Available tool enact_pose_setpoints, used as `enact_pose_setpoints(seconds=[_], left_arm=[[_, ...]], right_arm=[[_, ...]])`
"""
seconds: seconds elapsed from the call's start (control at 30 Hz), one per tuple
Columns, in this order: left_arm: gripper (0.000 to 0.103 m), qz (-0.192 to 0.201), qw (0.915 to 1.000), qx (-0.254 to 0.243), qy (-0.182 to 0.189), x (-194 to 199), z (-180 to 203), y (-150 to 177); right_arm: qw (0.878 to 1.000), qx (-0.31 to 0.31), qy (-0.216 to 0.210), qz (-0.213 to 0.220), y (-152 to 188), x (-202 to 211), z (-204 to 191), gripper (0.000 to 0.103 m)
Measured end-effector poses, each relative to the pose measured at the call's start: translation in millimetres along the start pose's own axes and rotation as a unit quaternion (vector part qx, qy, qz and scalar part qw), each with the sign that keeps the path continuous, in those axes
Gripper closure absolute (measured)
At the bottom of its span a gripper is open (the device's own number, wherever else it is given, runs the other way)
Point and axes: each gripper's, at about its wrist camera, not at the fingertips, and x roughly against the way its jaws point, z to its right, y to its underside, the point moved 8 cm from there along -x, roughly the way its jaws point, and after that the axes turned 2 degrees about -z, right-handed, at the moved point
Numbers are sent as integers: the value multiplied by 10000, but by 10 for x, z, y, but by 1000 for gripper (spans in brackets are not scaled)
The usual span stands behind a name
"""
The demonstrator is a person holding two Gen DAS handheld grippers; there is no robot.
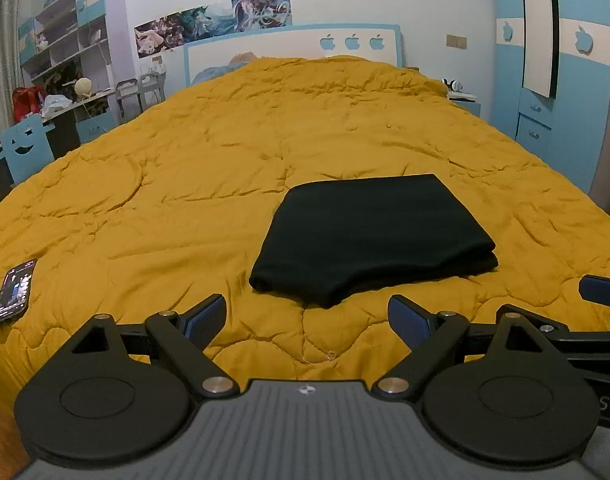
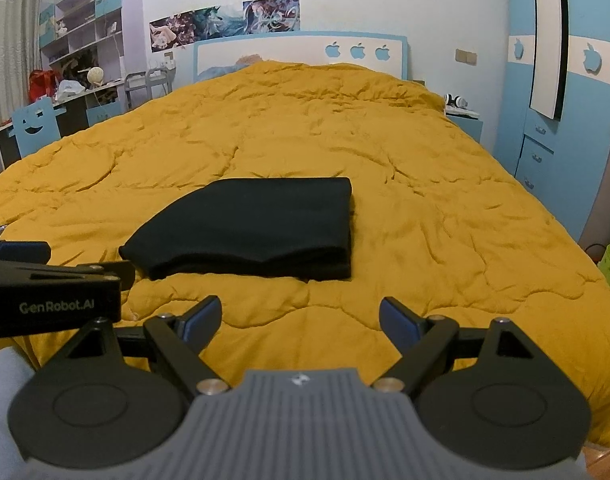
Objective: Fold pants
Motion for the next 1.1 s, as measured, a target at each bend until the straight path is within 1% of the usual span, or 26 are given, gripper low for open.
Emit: enact_pose_setpoints(seconds=[1.1], left_arm=[[0,33,10000,63,-15,64,45,-27]], right_arm=[[10000,-25,-3,85,-23,59,14,21]])
